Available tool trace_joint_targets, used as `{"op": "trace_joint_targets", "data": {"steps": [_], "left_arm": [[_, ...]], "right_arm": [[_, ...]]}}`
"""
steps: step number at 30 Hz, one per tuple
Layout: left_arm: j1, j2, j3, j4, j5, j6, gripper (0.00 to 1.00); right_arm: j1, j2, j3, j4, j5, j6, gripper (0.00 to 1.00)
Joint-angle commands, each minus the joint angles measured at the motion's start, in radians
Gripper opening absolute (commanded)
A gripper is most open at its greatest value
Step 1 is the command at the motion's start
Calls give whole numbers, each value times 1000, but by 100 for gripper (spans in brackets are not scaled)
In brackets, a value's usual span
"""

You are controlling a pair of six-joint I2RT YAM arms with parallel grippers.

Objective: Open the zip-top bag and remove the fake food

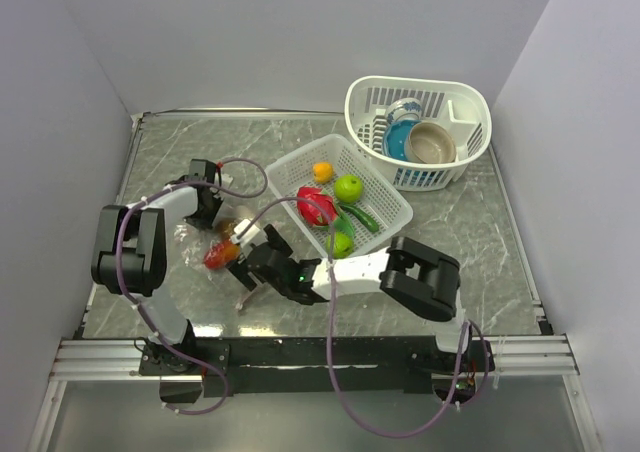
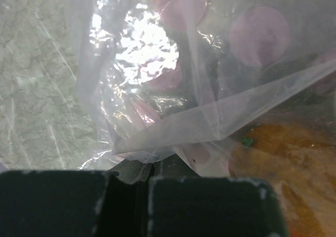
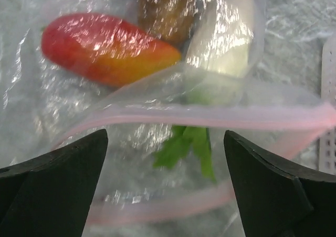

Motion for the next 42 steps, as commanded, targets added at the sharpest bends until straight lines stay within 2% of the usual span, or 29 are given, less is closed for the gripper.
{"op": "trace_joint_targets", "data": {"steps": [1, 7, 8, 10, 11, 12, 13, 17, 19, 20, 23, 28, 33, 36, 39, 40, 42], "left_arm": [[-27, -29, -39, -39, 72, -28, 1], [-40, -21, -54, -29, 74, -25, 1], [-40, -19, -54, -24, 72, -25, 1], [-40, -18, -53, -21, 64, -24, 1], [-40, -19, -57, -18, 61, -22, 1], [-40, -19, -56, -13, 58, -19, 1], [-40, -18, -57, -12, 55, -17, 1], [-40, -16, -51, -9, 52, -19, 1], [-40, -16, -48, -7, 49, -22, 1], [-40, -15, -40, -9, 46, -25, 1], [-38, -6, -24, -4, 31, -28, 1], [-38, 51, 38, 8, 6, -45, 1], [-38, 80, 61, 13, -11, -51, 1], [-34, 79, 64, 11, -19, -45, 1], [-32, 68, 65, 4, -15, -47, 1], [-31, 62, 61, 2, -8, -47, 1], [-32, 47, 59, -4, -2, -51, 1]], "right_arm": [[-11, 69, 100, 69, 99, -23, 100], [-51, 143, 183, 40, 153, -37, 100], [-55, 146, 183, 38, 149, -32, 97], [-68, 140, 171, 21, 113, -1, 82], [-69, 136, 161, 18, 109, 8, 55], [-69, 130, 154, 17, 109, 28, 43], [-69, 120, 135, 15, 98, 29, 39], [-69, 103, 109, -3, 92, 48, 37], [-71, 87, 92, -5, 83, 55, 28], [-69, 77, 91, -14, 72, 58, 17], [-68, 15, 80, -74, 11, 80, 0], [-49, -221, 7, -244, -123, 178, 0], [-43, -458, -125, -304, -184, 235, 0], [-45, -652, -202, -365, -119, 264, 0], [-46, -748, -251, -457, 99, 298, 0], [-51, -763, -258, -479, 244, 314, 0], [-55, -791, -274, -523, 418, 368, 0]]}}
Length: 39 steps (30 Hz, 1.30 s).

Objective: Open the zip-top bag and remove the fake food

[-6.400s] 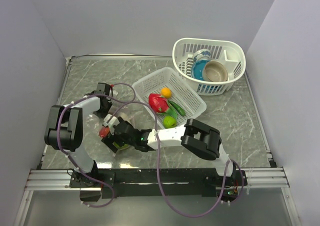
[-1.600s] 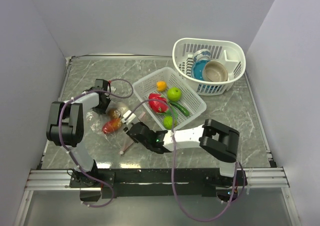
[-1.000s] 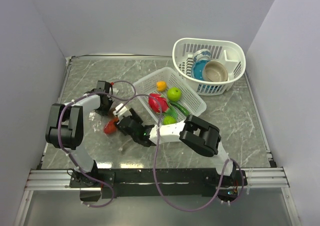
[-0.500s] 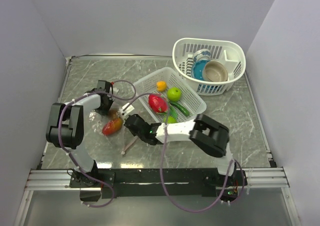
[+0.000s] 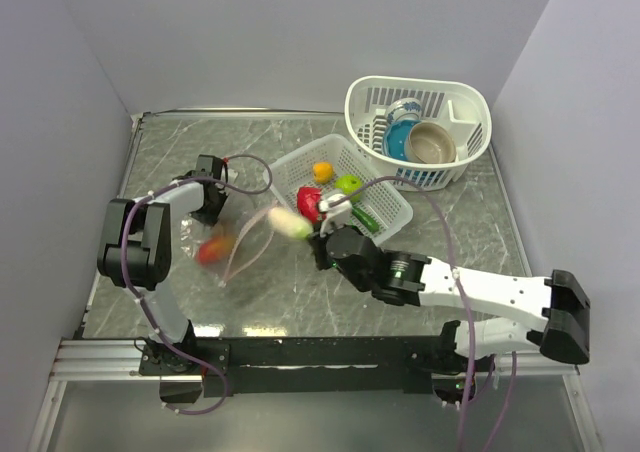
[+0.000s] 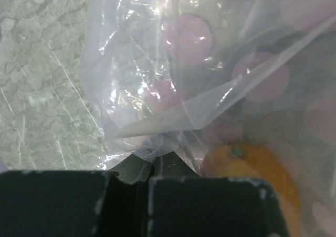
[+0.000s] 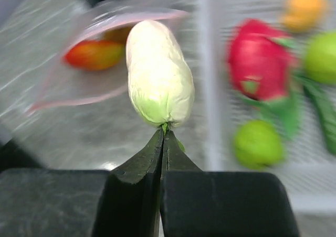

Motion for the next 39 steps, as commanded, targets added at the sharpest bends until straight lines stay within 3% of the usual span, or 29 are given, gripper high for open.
{"op": "trace_joint_targets", "data": {"steps": [1, 3, 6, 9, 10, 11, 14, 17, 20, 22, 28, 34, 36, 39], "left_arm": [[0, -10, -1, -23, 43, -30, 1], [0, -25, -2, -33, 47, -34, 1], [-1, -59, 8, -70, 79, -37, 1], [2, -108, 51, -142, 124, -44, 1], [3, -124, 86, -161, 141, -42, 1], [9, -137, 106, -209, 158, -45, 1], [38, -177, 201, -279, 225, -48, 4], [68, -217, 243, -336, 245, -36, 25], [103, -255, 199, -340, 260, -15, 38], [124, -266, 142, -328, 285, -5, 38], [126, -243, 129, -343, 363, -33, 32], [150, -190, 131, -222, 238, -45, 41], [160, -139, 140, -164, 199, -50, 51], [175, -82, 165, -94, 179, -51, 57]], "right_arm": [[-19, -45, -32, -155, 447, 127, 0], [-77, -5, -6, -233, 535, 203, 0], [-134, 52, -13, -153, 455, 134, 3], [-137, 104, 26, -163, 437, 98, 54], [-134, 115, 39, -163, 438, 89, 91], [-128, 121, 45, -157, 440, 64, 100], [-67, 126, 51, -88, 474, -26, 100], [19, 98, -6, 54, 480, -120, 100], [101, 67, -99, 185, 438, -160, 94], [150, 55, -167, 261, 400, -157, 87], [197, 196, -190, 366, 290, -154, 88], [191, 372, -106, 440, 267, -177, 90], [187, 411, -73, 447, 251, -180, 90], [187, 435, -55, 453, 224, -177, 90]]}}
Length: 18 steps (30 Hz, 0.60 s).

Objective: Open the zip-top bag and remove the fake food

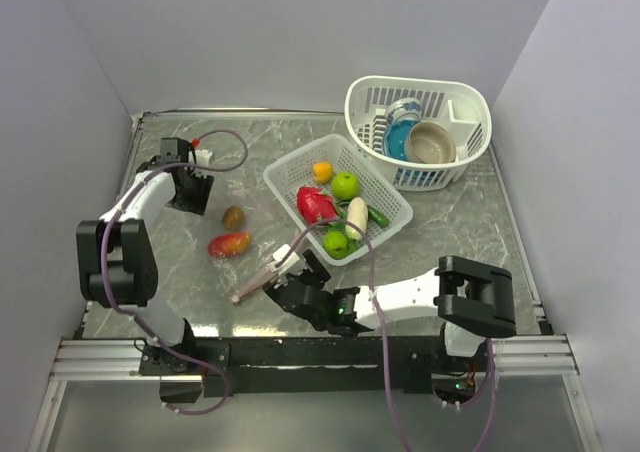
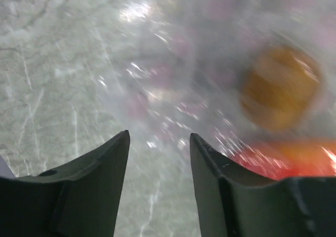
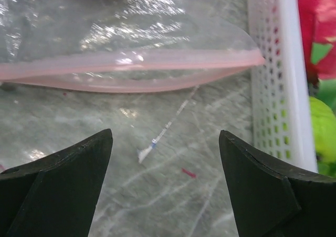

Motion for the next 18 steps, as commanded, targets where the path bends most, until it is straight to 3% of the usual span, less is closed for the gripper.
{"op": "trace_joint_targets", "data": {"steps": [1, 5, 6, 12, 15, 16, 18], "left_arm": [[29, 79, 55, 142, -63, -17, 70], [38, 105, 63, 194, -13, -11, 82], [40, 111, 74, 200, 15, -14, 99], [49, 174, 94, 160, 192, 4, 99], [61, 241, 146, 74, 309, 23, 40], [69, 293, 172, -14, 337, 41, 1], [78, 329, 236, -80, 400, 55, 1]], "right_arm": [[-4, 13, 76, 84, -27, -4, 90], [-7, 27, 76, 90, -41, -9, 96], [-6, 30, 76, 97, -41, -9, 96], [-41, 63, 95, 110, -72, -12, 96], [-71, 89, 110, 113, -83, -21, 97], [-79, 98, 113, 111, -87, -24, 97], [-97, 115, 122, 110, -96, -27, 97]]}}
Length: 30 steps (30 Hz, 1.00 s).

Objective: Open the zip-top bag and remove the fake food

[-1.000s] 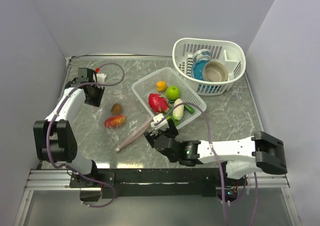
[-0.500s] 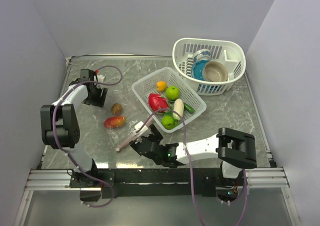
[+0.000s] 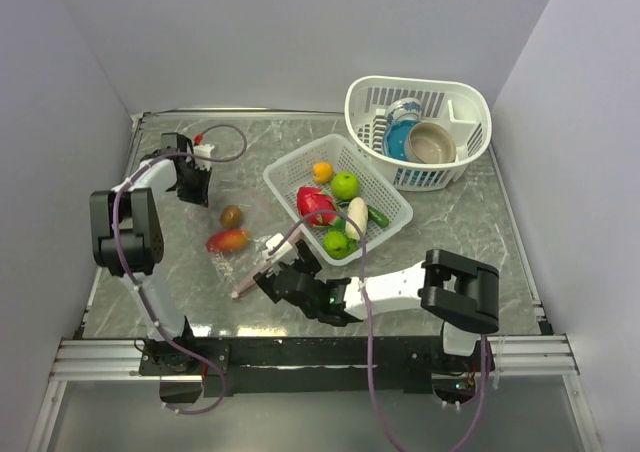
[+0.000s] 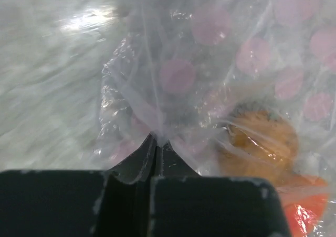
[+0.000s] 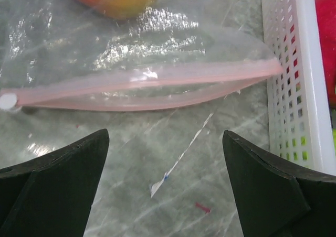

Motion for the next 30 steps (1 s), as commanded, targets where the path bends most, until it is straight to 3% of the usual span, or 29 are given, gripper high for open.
{"op": "trace_joint_targets", "data": {"steps": [1, 7, 12, 17, 22, 30], "left_arm": [[22, 69, 98, -170, 183, 44, 1], [19, -63, 139, -291, 240, 71, 1], [-14, -178, 302, -513, 326, 90, 1], [-76, -295, 312, -574, 283, 71, 1], [-132, -321, 135, -494, 170, 48, 1], [-134, -255, 5, -349, -8, 31, 1]], "right_arm": [[-42, 35, 50, 43, -14, -16, 97], [-62, 40, 36, 60, -29, -7, 97], [-63, 52, 15, 78, -21, 4, 97], [-63, 56, -28, 101, -11, 18, 97], [-63, 73, -22, 118, 2, 16, 100], [-62, 95, -25, 158, -18, -16, 100]]}}
